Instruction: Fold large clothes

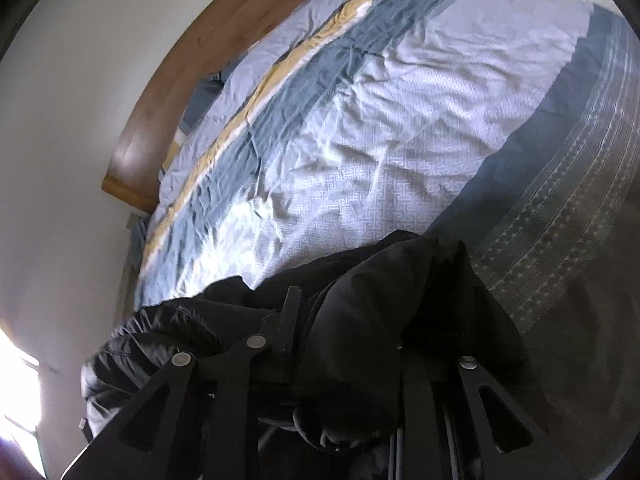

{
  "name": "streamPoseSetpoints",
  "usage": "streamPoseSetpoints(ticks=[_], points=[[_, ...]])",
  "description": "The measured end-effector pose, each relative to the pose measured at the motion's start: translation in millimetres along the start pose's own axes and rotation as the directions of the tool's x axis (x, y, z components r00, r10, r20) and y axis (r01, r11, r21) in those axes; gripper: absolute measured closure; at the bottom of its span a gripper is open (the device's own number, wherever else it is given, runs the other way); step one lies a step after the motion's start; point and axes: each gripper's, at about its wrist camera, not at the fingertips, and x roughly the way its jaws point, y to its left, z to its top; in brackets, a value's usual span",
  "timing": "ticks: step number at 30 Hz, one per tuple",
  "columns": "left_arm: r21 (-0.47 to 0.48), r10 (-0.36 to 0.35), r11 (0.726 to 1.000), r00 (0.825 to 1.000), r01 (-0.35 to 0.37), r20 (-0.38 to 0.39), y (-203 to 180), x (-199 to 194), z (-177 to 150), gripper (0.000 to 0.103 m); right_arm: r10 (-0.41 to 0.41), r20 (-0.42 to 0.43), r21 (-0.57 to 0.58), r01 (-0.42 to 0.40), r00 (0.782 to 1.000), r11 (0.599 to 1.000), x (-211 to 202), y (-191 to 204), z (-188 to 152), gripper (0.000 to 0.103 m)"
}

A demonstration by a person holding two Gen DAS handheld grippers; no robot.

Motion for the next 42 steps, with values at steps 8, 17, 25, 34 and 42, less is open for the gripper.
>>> streamPoseSetpoints(ticks=[8,17,25,34,42], points=[[-0.079,-0.182,0.979,0.981,0.188,0.071,-1.9,-40.8,8.6,0.027,0.125,0.064,0.027,-0.126,0.99,0.992,-23.4,-1.3,9.6,0.019],[-0.06,-0.053,0.996,0.985,0.063,0.162,-7.5,-100.7,11.2,0.026,0.094,0.1,-0.045,-0.09,0.991,0.995,-60.6,6.3,7.3,0.018],[0.284,0.196,0.931,0.971,-0.228,0.139,-79.2,-109.0,-65.9,0.026,0.107,0.077,-0.355,-0.073,0.991,0.932,-108.2,65.9,-58.9,0.018],[0.484,0.281,0.821,0.952,-0.304,0.121,-144.9,-45.6,-109.5,0.026,0.038,0.069,-0.65,0.016,0.997,0.759,-84.5,144.6,-135.9,0.018],[0.576,0.369,0.708,0.909,-0.409,0.192,-179.7,36.3,-116.5,0.026,-0.055,0.081,-0.759,0.098,0.995,0.644,-9.7,176.1,-143.4,0.018]])
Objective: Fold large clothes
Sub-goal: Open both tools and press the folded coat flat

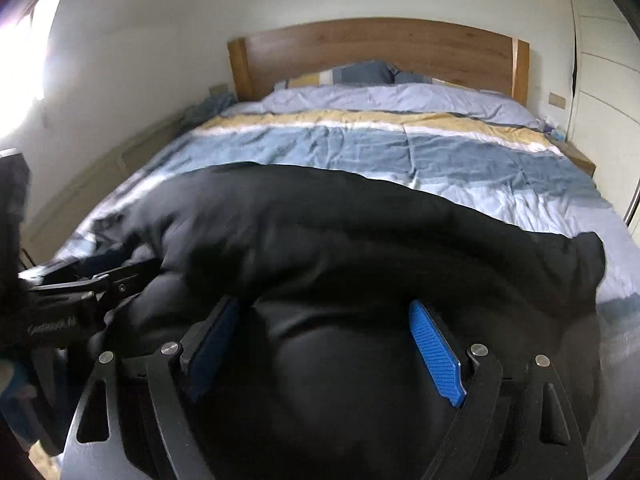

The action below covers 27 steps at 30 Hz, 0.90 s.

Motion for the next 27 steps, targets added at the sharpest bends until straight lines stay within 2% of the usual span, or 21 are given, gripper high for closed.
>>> streamPoseSetpoints(ticks=[5,9,20,27], points=[[0.021,0.054,0.998,0.999,-0.054,0.01,-8.0,33.9,2.7,0.026,-0.016,-0.036,0.054,0.017,0.999,0.998,39.8,-23.9,0.4,0.017],[0.031,0.068,0.997,0.997,-0.069,0.032,-8.1,46.7,-0.8,0.026,-0.024,-0.035,0.059,0.026,0.999,0.998,51.5,-25.8,-1.6,0.016],[0.021,0.062,0.998,0.997,-0.063,0.039,-1.5,51.2,-3.9,0.026,-0.032,-0.039,0.061,0.034,0.999,0.998,57.1,-26.1,-1.8,0.015],[0.021,0.061,0.998,0.997,-0.062,0.038,-1.8,50.3,-5.4,0.026,-0.052,-0.049,0.086,0.056,0.997,0.995,50.5,-43.7,-3.0,0.015]])
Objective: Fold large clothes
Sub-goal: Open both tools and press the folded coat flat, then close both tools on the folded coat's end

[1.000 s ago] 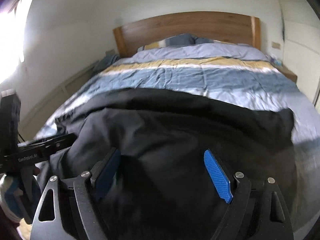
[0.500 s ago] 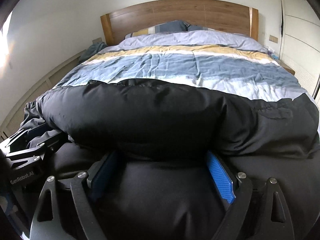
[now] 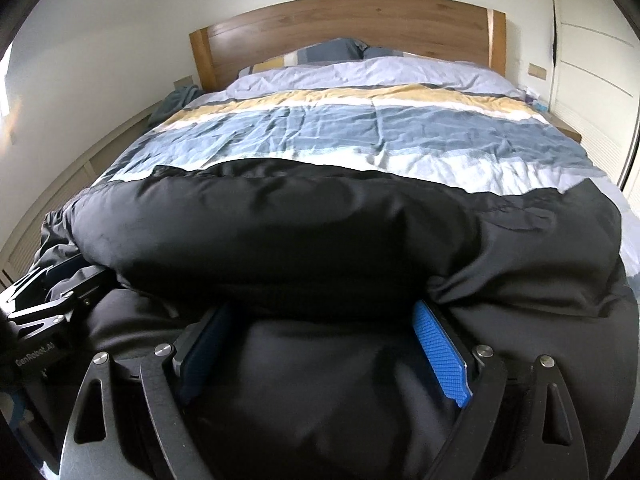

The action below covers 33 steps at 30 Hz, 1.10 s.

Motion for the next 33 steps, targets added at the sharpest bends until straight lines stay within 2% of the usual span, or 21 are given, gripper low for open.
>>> streamPoseSetpoints(ticks=[12,17,22,25,28,29,31,33], points=[[-0.016,-0.021,1.0,0.999,0.02,-0.044,10.1,-3.2,-6.2,0.025,-0.071,-0.01,0.066,0.071,0.997,0.995,-5.6,-47.9,-6.7,0.015],[-0.099,-0.045,0.995,0.993,0.034,-0.113,51.3,-5.4,-1.3,0.025,-0.105,-0.037,0.118,0.108,0.994,0.987,-8.9,-85.6,-16.0,0.015],[-0.146,0.047,0.986,0.975,-0.08,-0.216,116.5,-9.4,-8.2,0.025,-0.132,-0.064,0.147,0.14,0.989,0.979,-17.4,-113.4,-24.8,0.015],[-0.139,0.155,0.97,0.948,-0.199,-0.279,161.2,-18.5,-17.9,0.025,-0.193,-0.093,0.119,0.203,0.977,0.972,-26.3,-122.7,-29.5,0.013],[-0.193,0.197,0.945,0.928,-0.266,-0.315,204.0,-36.2,-31.4,0.025,-0.216,-0.131,0.152,0.235,0.968,0.96,-37.3,-142.4,-36.3,0.013],[-0.219,0.192,0.938,0.93,-0.267,-0.314,214.4,-43.1,-34.9,0.025,-0.228,-0.138,0.163,0.249,0.964,0.955,-43.6,-147.9,-38.4,0.013],[-0.287,0.15,0.93,0.95,-0.23,-0.276,235.1,-65.5,-43.8,0.025,-0.238,-0.143,0.182,0.262,0.961,0.948,-55.4,-157.0,-41.6,0.012],[-0.369,0.042,0.922,0.978,-0.117,-0.205,248.4,-83.9,-50.6,0.026,-0.206,-0.137,0.221,0.233,0.969,0.947,-69.4,-166.2,-45.0,0.01]])
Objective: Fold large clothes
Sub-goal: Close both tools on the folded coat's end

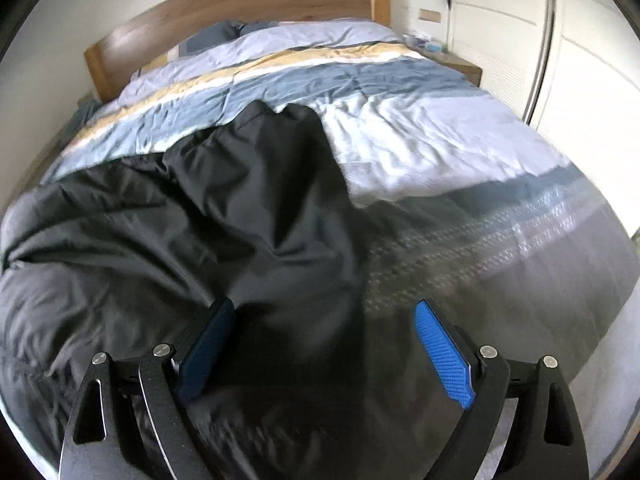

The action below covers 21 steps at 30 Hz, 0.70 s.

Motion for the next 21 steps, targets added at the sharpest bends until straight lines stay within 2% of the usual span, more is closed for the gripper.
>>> streamPoseSetpoints(ticks=[1,2,4,5,7,10,14,17,18,21], points=[[-0.043,-0.143,0.989,0.99,0.143,0.008,11.1,-6.8,-4.2,0.026,0.029,-0.003,0.016,-0.029,1.0,0.999,-3.7,-5.3,-0.3,0.008],[-0.067,-0.223,0.972,0.975,0.224,0.01,17.7,-9.9,-7.2,0.026,0.074,-0.003,0.037,-0.073,0.997,0.997,-8.6,-10.5,-1.3,0.005],[-0.084,-0.298,0.951,0.954,0.299,0.024,27.5,-14.7,-14.5,0.025,0.158,-0.012,0.074,-0.157,0.987,0.985,-13.4,-19.4,-4.1,0.0],[-0.082,-0.314,0.945,0.949,0.316,0.038,32.2,-16.1,-18.3,0.025,0.222,-0.037,0.102,-0.218,0.974,0.971,-12.0,-25.8,-7.1,0.0],[-0.127,-0.343,0.929,0.938,0.347,0.051,45.3,-12.2,-23.6,0.025,0.268,-0.081,0.127,-0.256,0.96,0.958,-5.5,-29.0,-11.4,0.0],[-0.234,-0.414,0.884,0.91,0.405,0.015,62.4,7.1,-24.4,0.024,0.281,-0.139,0.136,-0.263,0.95,0.955,10.5,-34.9,-20.0,0.0],[-0.271,-0.439,0.87,0.897,0.412,-0.048,62.4,38.7,-29.3,0.024,0.373,-0.173,0.221,-0.333,0.912,0.917,41.9,-45.2,-32.5,0.001],[-0.285,-0.492,0.847,0.865,0.45,-0.099,57.4,63.5,-40.6,0.023,0.431,-0.172,0.249,-0.385,0.886,0.889,59.9,-44.8,-43.3,0.001],[-0.296,-0.521,0.83,0.847,0.473,-0.107,56.9,71.4,-44.8,0.021,0.456,-0.173,0.266,-0.404,0.873,0.875,66.2,-45.4,-45.8,0.001],[-0.343,-0.573,0.788,0.813,0.51,-0.107,61.0,92.5,-55.5,0.01,0.523,-0.171,0.308,-0.459,0.835,0.833,84.0,-44.4,-51.5,0.0]])
